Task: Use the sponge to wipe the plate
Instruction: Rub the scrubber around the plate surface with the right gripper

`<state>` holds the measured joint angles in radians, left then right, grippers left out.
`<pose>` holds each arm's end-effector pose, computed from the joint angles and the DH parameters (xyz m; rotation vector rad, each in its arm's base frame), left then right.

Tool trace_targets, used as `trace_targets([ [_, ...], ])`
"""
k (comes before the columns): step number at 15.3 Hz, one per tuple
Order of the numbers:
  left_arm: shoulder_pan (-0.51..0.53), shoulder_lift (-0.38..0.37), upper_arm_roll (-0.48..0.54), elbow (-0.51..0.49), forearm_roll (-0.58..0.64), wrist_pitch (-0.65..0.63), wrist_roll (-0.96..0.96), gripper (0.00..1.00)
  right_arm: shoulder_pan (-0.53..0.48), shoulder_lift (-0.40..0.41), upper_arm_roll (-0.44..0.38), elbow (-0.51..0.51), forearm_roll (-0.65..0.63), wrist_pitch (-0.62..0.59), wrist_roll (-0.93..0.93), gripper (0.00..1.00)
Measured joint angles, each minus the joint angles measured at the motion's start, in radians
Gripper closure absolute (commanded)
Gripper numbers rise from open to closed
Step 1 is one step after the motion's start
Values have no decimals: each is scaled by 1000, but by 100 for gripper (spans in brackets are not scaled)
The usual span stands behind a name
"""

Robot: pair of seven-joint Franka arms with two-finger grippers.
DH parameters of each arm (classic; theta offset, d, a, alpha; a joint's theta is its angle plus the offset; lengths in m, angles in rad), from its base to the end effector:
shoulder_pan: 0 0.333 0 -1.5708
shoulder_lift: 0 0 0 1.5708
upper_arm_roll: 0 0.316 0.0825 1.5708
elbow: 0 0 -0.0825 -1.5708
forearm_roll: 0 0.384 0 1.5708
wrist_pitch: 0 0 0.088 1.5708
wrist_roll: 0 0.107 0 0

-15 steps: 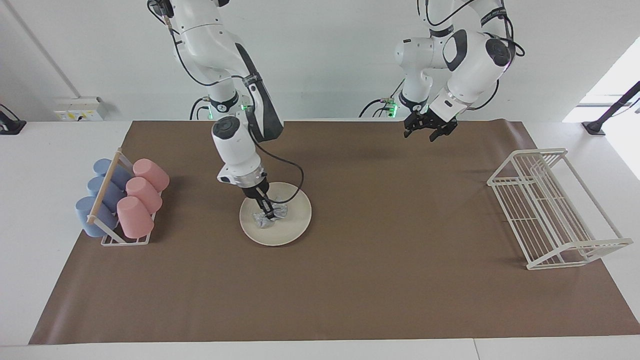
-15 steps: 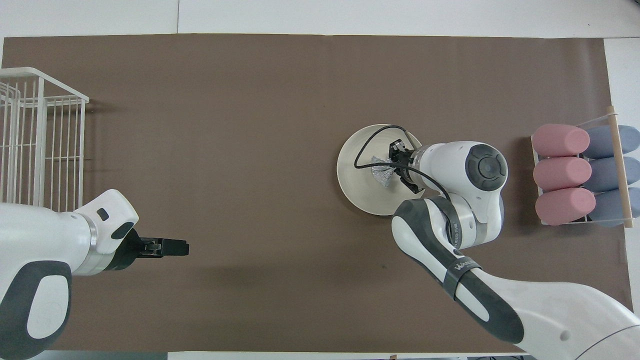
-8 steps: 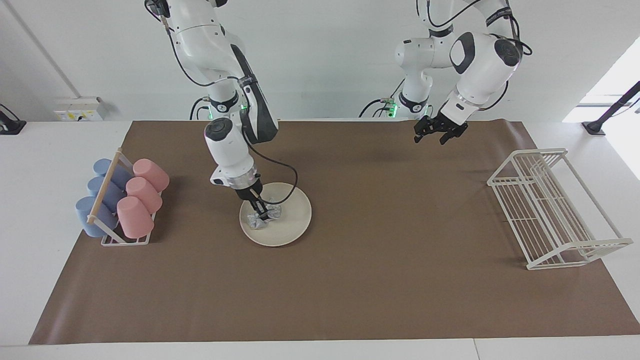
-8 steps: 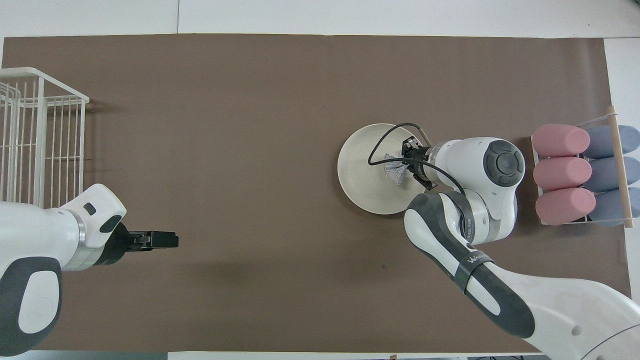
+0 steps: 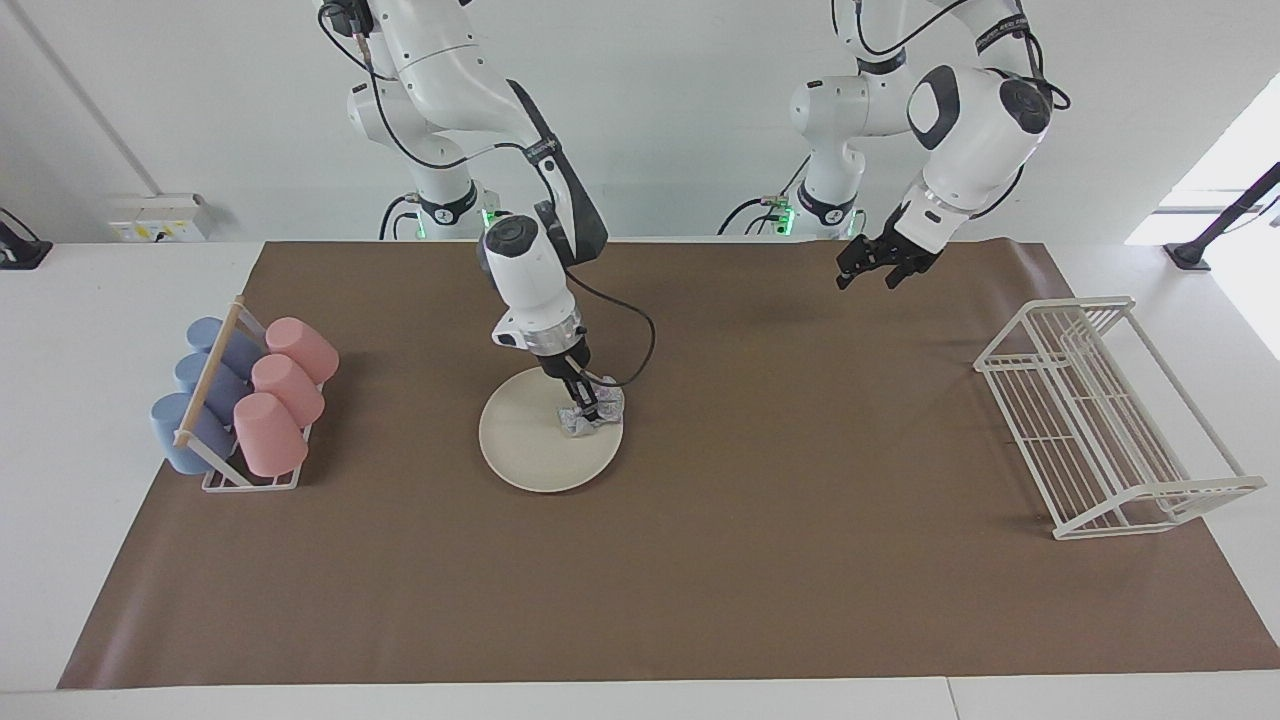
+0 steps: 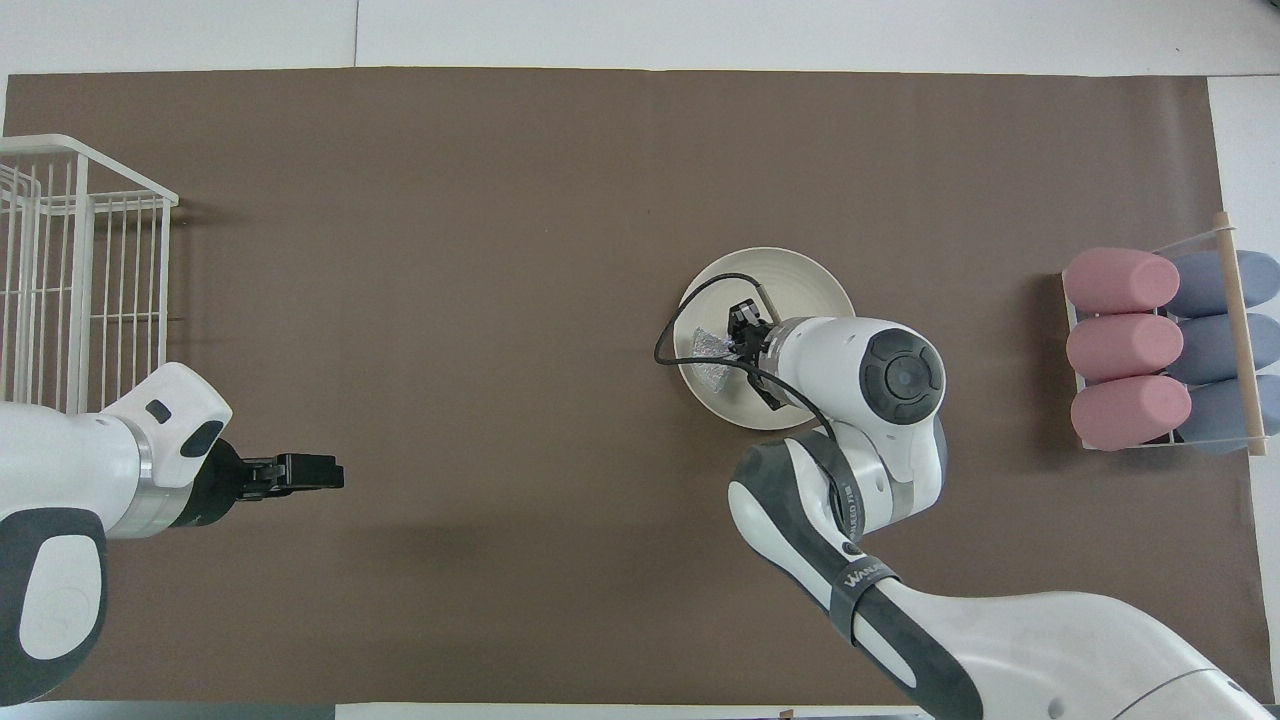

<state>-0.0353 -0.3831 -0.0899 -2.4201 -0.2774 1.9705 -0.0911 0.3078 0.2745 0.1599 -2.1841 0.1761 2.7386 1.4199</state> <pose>0.4150 -0.0711 0.4464 2.9257 0.1325 -0.1293 0.5262 0.2562 0.2918 -2.4053 1.5023 -0.0800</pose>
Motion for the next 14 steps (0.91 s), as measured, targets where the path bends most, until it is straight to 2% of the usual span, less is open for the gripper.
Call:
trace_targets([
  [4, 0, 0, 0, 1, 0, 0, -1, 0, -109, 0, -1, 1, 1, 0, -199, 100],
  [6, 0, 0, 0, 1, 0, 1, -2, 0, -137, 0, -1, 0, 1, 0, -235, 100],
  [10, 0, 0, 0, 2, 0, 2, -2, 0, -126, 0, -1, 0, 1, 0, -216, 100],
  [14, 0, 0, 0, 3, 0, 2, -3, 0, -46, 0, 0, 2, 1, 0, -46, 100],
])
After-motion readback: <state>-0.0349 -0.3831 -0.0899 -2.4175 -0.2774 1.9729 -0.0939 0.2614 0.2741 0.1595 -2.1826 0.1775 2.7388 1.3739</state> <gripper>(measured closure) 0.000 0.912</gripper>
